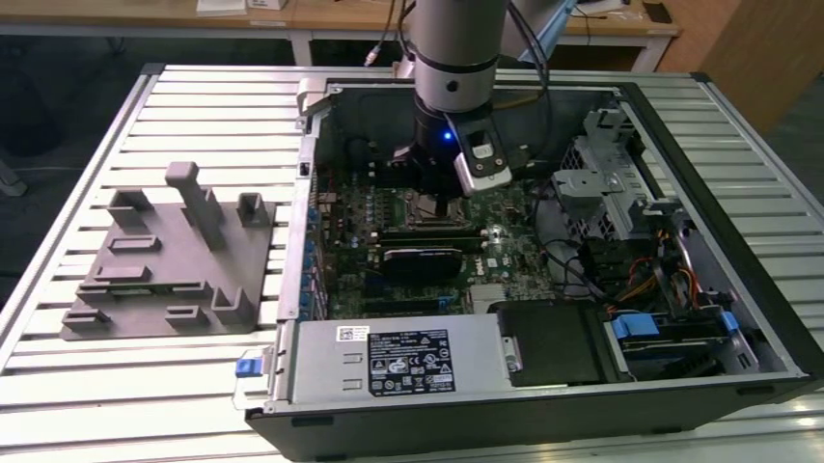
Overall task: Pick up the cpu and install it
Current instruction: 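Install the second cpu locking lever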
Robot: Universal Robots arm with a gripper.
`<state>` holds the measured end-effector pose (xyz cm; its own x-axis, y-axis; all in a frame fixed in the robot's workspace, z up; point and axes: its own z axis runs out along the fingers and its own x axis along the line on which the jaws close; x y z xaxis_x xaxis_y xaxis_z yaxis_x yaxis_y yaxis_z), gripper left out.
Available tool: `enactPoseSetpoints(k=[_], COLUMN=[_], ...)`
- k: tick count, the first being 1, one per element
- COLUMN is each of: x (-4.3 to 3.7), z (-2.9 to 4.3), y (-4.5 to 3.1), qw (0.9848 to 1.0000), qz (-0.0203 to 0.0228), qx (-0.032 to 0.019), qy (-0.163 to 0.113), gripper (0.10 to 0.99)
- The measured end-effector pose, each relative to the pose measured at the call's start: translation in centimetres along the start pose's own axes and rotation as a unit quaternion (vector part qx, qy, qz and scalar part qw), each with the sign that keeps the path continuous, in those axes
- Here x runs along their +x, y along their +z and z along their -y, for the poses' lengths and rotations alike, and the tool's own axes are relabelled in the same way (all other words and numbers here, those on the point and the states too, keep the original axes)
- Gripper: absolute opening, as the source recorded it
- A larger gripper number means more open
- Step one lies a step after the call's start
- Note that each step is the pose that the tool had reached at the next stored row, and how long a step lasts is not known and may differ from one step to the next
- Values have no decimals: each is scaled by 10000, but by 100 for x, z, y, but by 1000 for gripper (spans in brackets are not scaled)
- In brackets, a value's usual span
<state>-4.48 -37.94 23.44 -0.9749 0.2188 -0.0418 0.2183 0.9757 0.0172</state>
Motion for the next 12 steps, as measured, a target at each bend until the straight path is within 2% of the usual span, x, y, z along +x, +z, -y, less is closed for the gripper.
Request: enactPoseSetpoints(k=[12], x=[137], z=[75], y=[35], qw=[9998], qz=[-4], qx=[-9], qy=[-221], gripper=[106])
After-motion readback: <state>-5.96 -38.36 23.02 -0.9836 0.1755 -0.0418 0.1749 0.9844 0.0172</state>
